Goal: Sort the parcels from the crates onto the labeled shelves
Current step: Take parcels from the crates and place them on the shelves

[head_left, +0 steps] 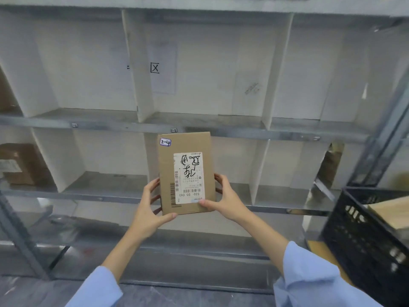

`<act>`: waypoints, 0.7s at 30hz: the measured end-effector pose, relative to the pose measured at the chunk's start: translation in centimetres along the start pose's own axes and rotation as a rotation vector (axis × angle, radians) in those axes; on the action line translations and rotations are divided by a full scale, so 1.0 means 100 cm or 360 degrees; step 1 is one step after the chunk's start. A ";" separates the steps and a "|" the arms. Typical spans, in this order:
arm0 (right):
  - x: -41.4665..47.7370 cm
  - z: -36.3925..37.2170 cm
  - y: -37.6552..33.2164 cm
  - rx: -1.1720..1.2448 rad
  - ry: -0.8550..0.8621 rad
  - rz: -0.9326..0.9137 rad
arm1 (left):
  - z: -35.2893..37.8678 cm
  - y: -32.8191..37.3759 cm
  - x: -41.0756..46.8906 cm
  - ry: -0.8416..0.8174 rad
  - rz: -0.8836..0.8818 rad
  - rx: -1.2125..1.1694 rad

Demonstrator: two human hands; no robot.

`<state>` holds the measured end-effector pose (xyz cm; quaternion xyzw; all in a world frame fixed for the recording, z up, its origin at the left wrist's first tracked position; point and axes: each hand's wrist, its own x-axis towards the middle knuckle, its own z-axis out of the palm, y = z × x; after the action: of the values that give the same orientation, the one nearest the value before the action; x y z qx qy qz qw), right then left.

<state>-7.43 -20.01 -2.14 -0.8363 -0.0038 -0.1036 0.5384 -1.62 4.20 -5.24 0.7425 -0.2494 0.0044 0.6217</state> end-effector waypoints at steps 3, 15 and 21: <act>0.004 -0.036 0.022 -0.0012 0.0043 0.0042 | 0.039 0.000 0.020 -0.0036 0.0029 0.0006; 0.012 -0.131 0.076 0.0023 0.0118 0.0089 | 0.142 0.012 0.065 -0.0077 0.0057 -0.0026; 0.008 -0.159 0.095 0.0062 0.0124 0.0144 | 0.177 0.013 0.074 -0.0097 0.0062 -0.0005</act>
<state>-8.23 -38.36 -4.18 -0.8203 0.0530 -0.1117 0.5584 -1.02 -14.95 -5.74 0.7363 -0.2826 -0.0065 0.6147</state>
